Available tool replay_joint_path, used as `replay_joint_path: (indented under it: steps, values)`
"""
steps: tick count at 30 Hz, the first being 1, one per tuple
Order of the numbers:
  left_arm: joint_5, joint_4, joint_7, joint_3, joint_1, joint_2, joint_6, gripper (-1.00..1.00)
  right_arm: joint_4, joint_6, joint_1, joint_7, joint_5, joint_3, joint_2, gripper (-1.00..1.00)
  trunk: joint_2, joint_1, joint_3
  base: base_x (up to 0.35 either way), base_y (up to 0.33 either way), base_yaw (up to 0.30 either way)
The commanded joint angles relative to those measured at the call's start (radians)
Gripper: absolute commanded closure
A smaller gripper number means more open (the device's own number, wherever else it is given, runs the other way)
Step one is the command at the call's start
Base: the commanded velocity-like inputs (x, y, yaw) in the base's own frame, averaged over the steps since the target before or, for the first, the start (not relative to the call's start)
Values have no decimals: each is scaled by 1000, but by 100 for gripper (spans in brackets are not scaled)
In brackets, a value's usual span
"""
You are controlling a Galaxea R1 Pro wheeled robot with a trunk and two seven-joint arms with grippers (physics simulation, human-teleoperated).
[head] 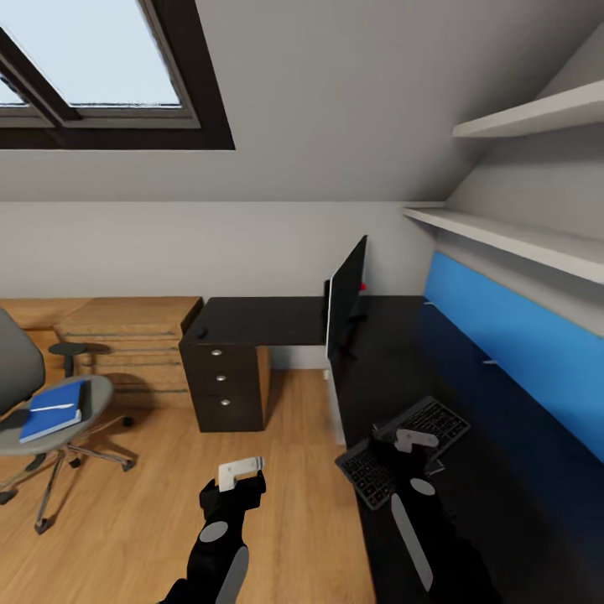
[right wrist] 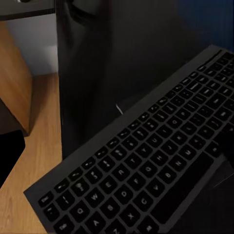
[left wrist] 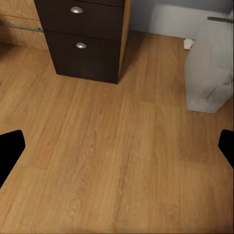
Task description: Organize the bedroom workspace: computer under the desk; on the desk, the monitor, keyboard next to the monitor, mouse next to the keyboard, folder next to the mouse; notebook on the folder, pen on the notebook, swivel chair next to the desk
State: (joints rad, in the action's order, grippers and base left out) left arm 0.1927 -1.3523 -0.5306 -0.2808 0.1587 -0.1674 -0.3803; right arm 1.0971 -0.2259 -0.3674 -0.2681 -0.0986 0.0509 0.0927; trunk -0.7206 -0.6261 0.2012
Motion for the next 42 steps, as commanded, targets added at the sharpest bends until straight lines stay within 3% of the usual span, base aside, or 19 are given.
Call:
replay_joint_path:
  steps: [1,11,17,22,24,26,27,29,30,31,32,34,38,42]
  values:
    - [8,-1,-8,-1,1,0,-3,-100,1,-3,-1,-8,-10,3,-1,-100,-1,0,2,-4,-344,-92]
    - [8,1,-9,-1,1,0,-3,-100,0,-3,-1,-5,-13,4,-1,-100,-1,0,2,-1,-296,-25]
    - [8,1,-9,-1,1,0,-3,-100,0,23,-1,-5,-15,7,3,-100,-1,0,2,0,-66,-1]
    - [8,1,-9,-1,1,0,-3,-100,-11,58,-8,-5,-4,5,-8,-100,-1,0,2,0,0,0]
    - [8,-2,-9,-1,1,0,-3,-100,-33,59,-38,-7,-2,3,-20,-100,-1,0,2,0,0,0]
    - [7,-6,-10,-1,0,0,-3,-100,-97,59,-109,-7,-1,2,-33,-100,-1,0,2,0,0,0]
    - [7,-9,-10,-1,1,1,-3,-100,-175,61,-177,-8,-1,2,-41,-100,-1,0,2,0,0,0]
    - [7,-11,-11,-1,1,1,-3,-100,-284,66,-257,-8,-1,2,-52,-100,-1,0,2,0,0,0]
    - [7,-13,-11,-1,1,1,-3,-100,-418,78,-346,-7,-2,1,-65,-100,-1,0,2,0,0,0]
    - [8,-15,-11,-1,1,2,-4,-100,-491,91,-392,-7,-3,1,-71,-100,-1,0,2,0,0,0]
    - [8,-19,-11,-1,1,2,-4,-100,-637,132,-484,-7,-3,1,-82,-100,-1,0,2,0,0,0]
    - [9,-26,-11,-1,0,2,-4,-100,-817,216,-606,-6,-4,1,-92,-100,-1,0,2,0,0,0]
    - [10,-40,-11,1,1,2,-4,-100,-966,279,-732,-8,-18,-3,-104,-100,-8,-4,5,0,0,0]
    - [11,-55,-11,2,1,2,-3,-100,-992,230,-754,-9,-71,-24,-109,-100,-36,-19,18,0,0,0]
